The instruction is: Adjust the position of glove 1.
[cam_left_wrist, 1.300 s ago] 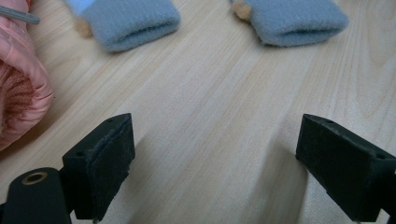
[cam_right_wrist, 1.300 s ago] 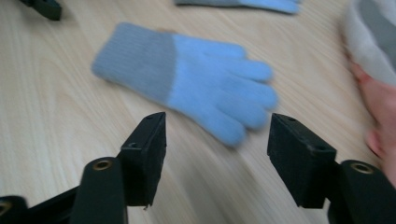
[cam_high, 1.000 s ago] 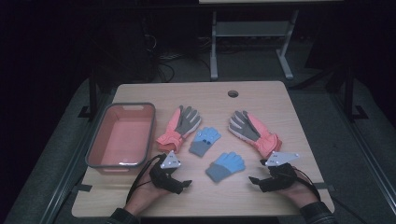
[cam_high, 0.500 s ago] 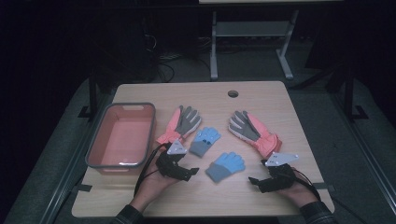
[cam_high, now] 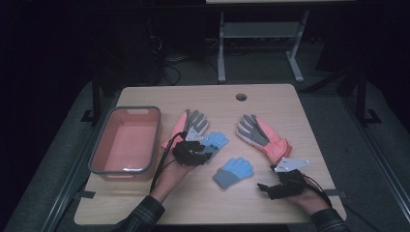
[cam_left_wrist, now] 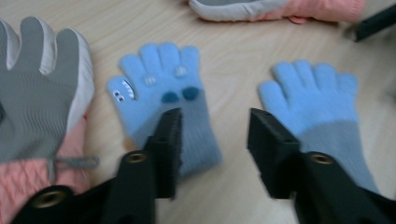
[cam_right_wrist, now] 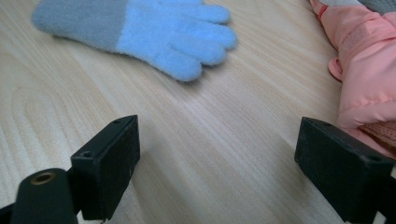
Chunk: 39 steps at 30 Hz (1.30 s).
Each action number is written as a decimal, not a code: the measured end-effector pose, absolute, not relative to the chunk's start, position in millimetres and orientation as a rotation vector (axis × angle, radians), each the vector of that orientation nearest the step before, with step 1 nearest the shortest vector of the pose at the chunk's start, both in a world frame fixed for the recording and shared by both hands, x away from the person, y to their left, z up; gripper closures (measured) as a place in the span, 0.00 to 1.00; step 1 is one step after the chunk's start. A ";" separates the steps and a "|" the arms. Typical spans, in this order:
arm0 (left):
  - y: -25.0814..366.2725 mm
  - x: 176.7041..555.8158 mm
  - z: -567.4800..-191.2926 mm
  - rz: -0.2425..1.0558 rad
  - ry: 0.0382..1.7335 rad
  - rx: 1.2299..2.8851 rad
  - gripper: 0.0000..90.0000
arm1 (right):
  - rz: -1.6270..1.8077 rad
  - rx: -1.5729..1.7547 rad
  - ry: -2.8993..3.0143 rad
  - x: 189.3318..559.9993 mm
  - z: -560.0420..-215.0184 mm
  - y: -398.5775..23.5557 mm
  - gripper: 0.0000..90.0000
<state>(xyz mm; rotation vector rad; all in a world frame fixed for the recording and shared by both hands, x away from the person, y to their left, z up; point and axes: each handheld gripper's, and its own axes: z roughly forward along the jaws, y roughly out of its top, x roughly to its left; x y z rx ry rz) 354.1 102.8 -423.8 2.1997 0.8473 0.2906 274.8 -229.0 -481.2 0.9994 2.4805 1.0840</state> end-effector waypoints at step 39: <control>74.7 360.1 -447.9 0.176 0.686 2.377 0.93 | 1.083 1.003 2.481 274.9 -481.2 -228.8 0.15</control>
